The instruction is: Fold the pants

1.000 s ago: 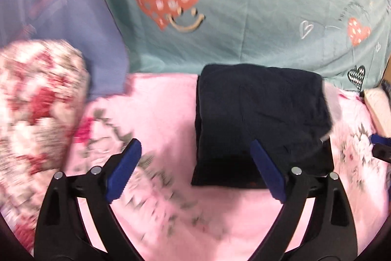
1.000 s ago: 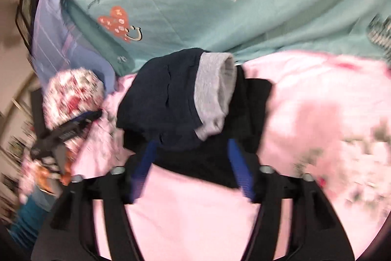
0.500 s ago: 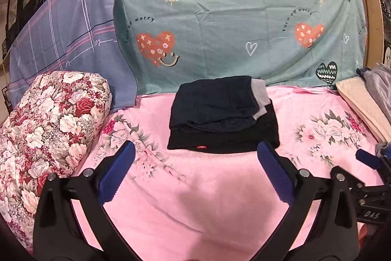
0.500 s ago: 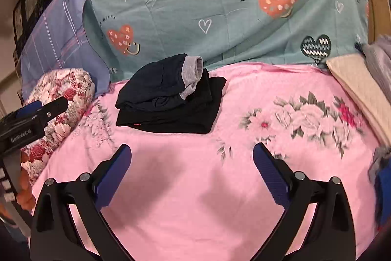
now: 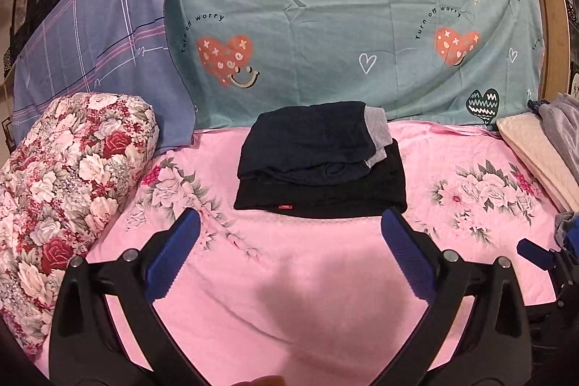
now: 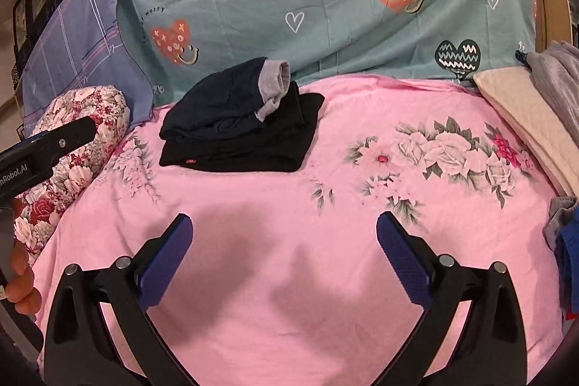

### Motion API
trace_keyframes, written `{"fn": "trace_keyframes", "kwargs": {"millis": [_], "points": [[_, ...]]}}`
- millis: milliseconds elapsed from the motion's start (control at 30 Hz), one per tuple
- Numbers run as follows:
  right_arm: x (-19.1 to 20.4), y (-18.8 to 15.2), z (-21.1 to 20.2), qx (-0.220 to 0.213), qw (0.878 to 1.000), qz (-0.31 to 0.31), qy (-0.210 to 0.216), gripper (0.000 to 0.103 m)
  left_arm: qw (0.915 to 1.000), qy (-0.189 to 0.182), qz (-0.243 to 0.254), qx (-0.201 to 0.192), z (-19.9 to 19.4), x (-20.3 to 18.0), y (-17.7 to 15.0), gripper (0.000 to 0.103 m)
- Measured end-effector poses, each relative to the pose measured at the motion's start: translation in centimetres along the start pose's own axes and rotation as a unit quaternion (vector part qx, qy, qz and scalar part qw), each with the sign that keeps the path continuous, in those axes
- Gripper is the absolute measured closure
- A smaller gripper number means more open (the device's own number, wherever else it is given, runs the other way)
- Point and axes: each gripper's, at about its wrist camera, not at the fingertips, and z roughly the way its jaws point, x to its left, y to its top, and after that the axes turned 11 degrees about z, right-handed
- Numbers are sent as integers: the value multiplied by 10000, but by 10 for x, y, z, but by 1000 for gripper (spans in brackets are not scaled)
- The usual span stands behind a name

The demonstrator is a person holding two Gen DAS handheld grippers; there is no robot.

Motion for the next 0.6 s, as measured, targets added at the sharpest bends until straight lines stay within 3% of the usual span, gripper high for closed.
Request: {"fn": "trace_keyframes", "kwargs": {"millis": [267, 467, 600], "points": [[3, -12, 17, 180, 9994, -208, -194, 1, 9996, -229, -94, 103, 26, -4, -18, 2], [13, -21, 24, 236, 9982, -502, -244, 1, 9999, -13, 23, -137, 16, -4, -18, 2], [19, -23, 22, 158, 9972, -678, -265, 1, 9995, -242, -122, -168, 12, 0, -17, 2]]}}
